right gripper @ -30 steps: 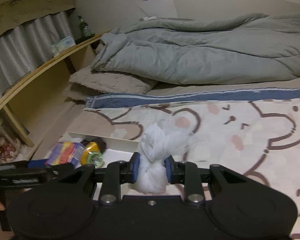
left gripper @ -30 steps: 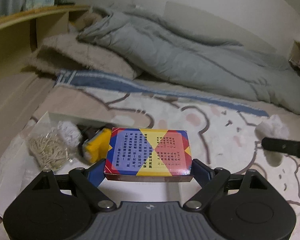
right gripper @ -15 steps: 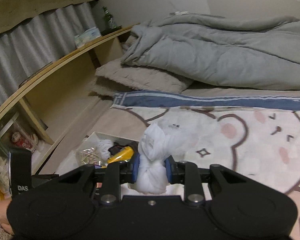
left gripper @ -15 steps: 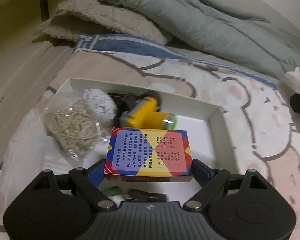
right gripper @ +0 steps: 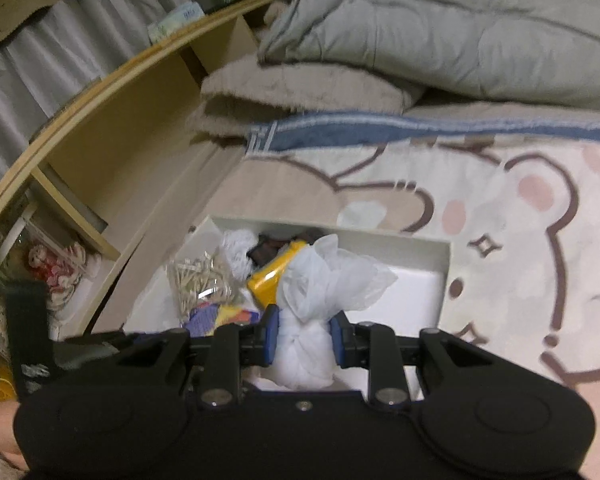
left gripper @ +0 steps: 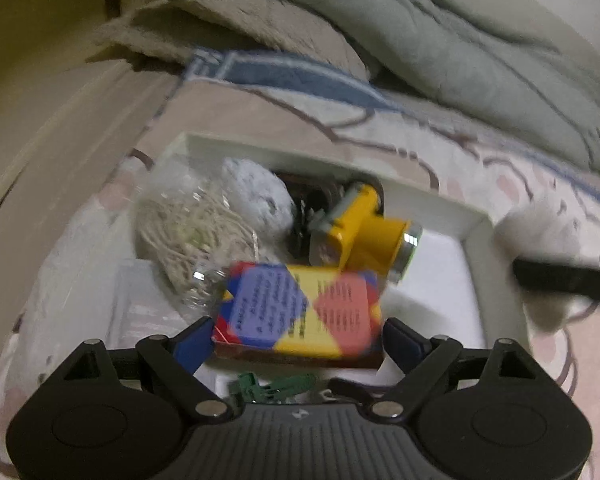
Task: Organize objects
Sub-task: 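Open both tools to drop the card box and tissue into the box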
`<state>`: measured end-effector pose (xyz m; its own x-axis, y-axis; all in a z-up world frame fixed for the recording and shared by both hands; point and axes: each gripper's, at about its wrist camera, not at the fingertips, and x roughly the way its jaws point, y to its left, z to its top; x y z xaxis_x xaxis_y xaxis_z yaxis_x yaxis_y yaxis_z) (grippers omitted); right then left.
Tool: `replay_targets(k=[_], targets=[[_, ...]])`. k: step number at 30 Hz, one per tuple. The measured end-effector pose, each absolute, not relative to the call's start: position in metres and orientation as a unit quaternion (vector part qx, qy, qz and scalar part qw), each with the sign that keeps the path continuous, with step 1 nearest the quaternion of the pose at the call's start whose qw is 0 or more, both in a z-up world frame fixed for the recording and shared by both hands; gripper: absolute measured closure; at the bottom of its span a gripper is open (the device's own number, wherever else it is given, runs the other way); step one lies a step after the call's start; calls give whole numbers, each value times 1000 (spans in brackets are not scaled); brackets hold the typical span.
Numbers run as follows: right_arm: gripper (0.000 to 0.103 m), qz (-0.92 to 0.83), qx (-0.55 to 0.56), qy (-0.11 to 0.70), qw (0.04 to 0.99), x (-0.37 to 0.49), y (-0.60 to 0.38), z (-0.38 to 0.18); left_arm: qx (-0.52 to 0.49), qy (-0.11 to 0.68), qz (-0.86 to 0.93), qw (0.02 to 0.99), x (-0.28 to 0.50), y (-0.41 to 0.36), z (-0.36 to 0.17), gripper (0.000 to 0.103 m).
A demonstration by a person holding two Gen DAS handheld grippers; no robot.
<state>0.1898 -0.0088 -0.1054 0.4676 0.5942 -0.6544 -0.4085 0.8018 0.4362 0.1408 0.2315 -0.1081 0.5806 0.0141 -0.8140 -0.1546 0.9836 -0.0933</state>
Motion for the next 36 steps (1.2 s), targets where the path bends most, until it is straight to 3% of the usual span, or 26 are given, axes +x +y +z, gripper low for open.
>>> replay_targets(k=[2, 7, 9, 10, 11, 24, 32, 36], targets=[[76, 297, 111, 433, 844, 190, -2, -113, -94, 436, 53, 893, 134, 237, -96, 7], [71, 300, 119, 451, 833, 190, 15, -125, -115, 425, 78, 895, 125, 248, -85, 6], [54, 289, 113, 455, 835, 189, 20, -127, -115, 430, 82, 892, 124, 249, -86, 6], [37, 280, 109, 456, 838, 189, 22, -126, -114, 432, 83, 891, 124, 249, -87, 6], [28, 270, 105, 457, 841, 187, 23, -126, -112, 435, 84, 890, 124, 248, -87, 6], [22, 242, 62, 451, 857, 178, 10, -121, -100, 431, 82, 893, 115, 240, -81, 6], [3, 224, 34, 427, 875, 166, 2, -112, -88, 426, 95, 895, 105, 238, -72, 5], [2, 220, 26, 415, 882, 159, -5, -104, -80, 420, 105, 898, 97, 235, -63, 2]])
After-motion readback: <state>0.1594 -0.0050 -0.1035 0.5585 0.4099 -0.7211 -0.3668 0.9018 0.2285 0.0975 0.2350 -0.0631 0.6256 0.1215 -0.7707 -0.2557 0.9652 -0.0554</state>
